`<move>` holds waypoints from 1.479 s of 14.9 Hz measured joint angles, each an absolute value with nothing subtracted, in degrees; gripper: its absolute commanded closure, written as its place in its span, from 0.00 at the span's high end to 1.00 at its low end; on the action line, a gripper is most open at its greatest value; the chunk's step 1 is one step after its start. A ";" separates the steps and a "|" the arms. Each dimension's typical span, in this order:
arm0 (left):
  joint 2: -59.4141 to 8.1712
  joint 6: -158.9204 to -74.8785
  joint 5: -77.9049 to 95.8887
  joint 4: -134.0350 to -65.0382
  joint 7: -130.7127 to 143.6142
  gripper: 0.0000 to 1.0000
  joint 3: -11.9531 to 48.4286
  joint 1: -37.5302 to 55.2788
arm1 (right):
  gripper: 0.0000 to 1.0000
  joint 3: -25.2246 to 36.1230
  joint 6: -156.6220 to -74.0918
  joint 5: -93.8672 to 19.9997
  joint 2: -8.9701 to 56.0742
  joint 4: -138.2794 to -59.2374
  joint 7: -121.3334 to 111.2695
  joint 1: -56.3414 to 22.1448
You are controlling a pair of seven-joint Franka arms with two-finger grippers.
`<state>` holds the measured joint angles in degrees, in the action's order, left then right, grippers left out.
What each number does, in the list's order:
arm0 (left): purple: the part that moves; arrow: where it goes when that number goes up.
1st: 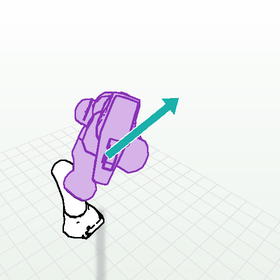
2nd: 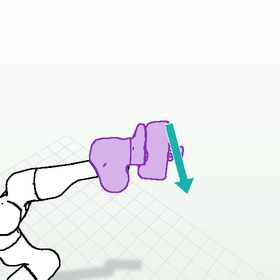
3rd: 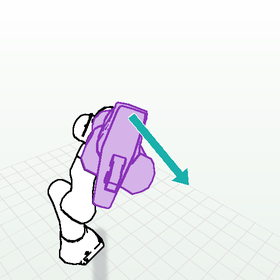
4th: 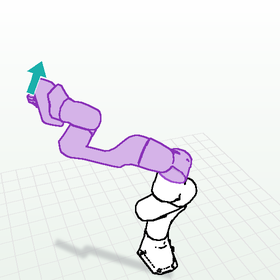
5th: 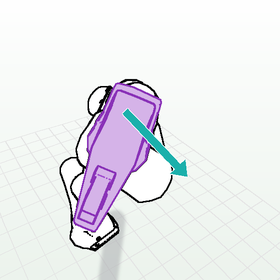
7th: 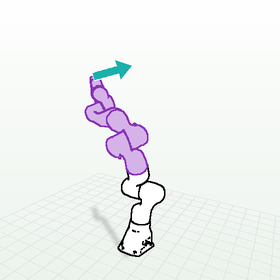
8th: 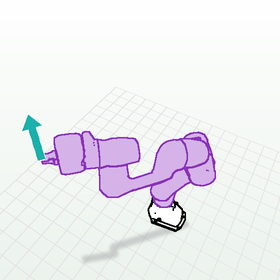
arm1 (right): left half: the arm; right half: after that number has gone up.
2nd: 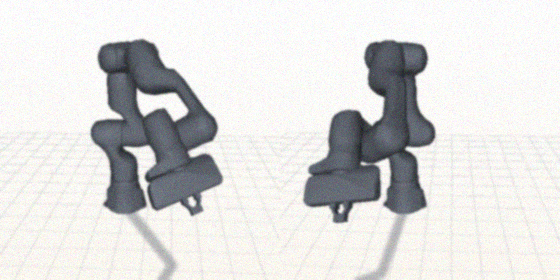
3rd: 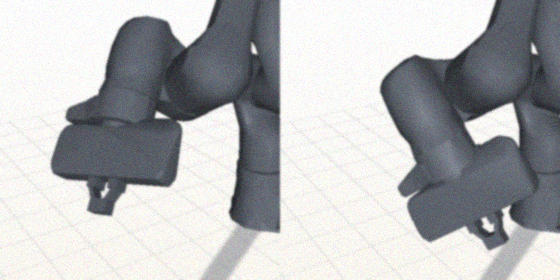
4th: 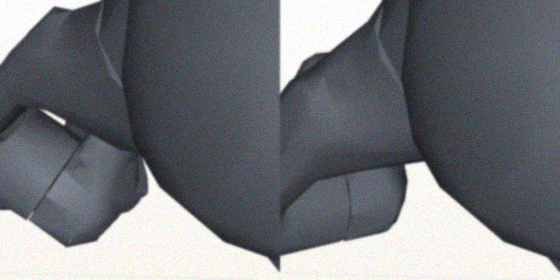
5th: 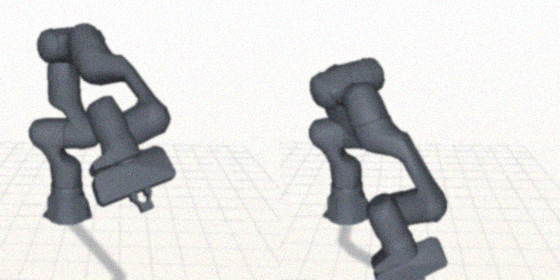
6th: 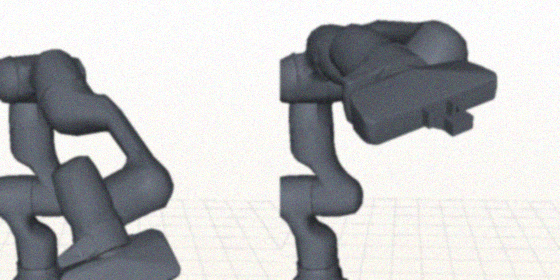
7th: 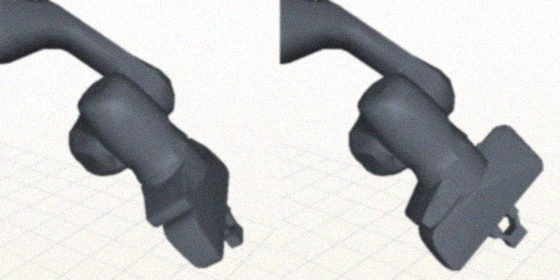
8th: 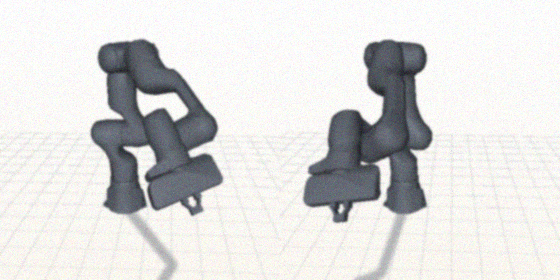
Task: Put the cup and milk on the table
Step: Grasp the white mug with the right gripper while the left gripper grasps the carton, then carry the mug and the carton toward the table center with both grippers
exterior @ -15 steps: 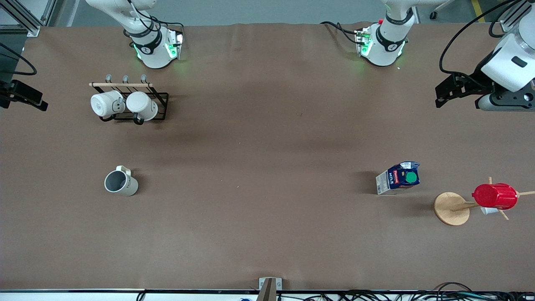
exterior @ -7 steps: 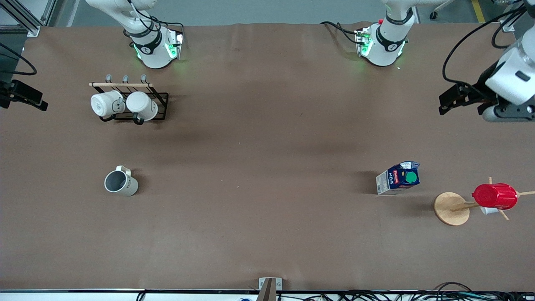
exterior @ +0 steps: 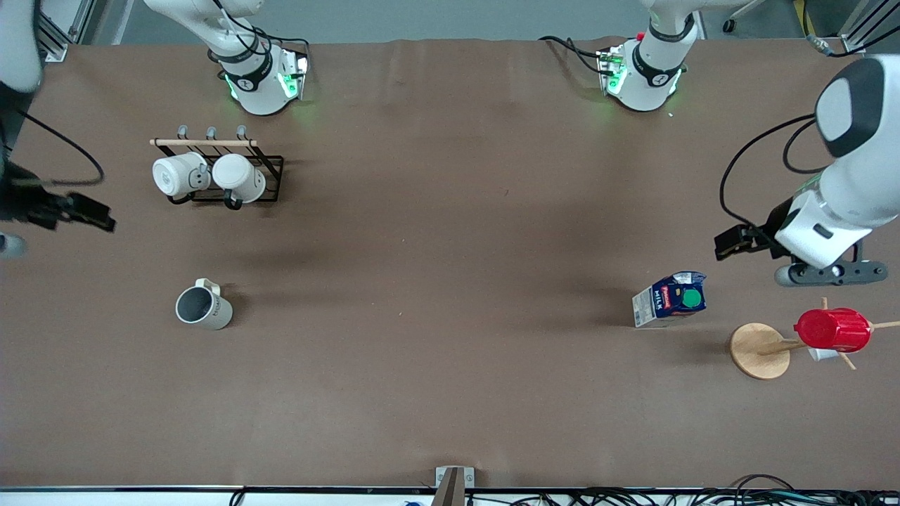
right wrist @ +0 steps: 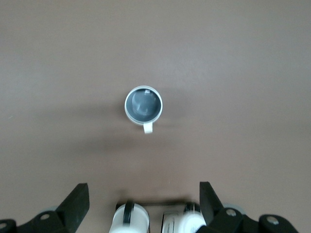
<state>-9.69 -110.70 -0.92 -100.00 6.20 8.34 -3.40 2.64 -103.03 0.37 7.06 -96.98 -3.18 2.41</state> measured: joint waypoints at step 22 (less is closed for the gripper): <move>-19.93 -124.88 -0.92 -105.02 6.54 0.46 9.68 -2.79 | 0.02 2.85 -148.44 0.37 24.80 -118.03 -9.32 2.45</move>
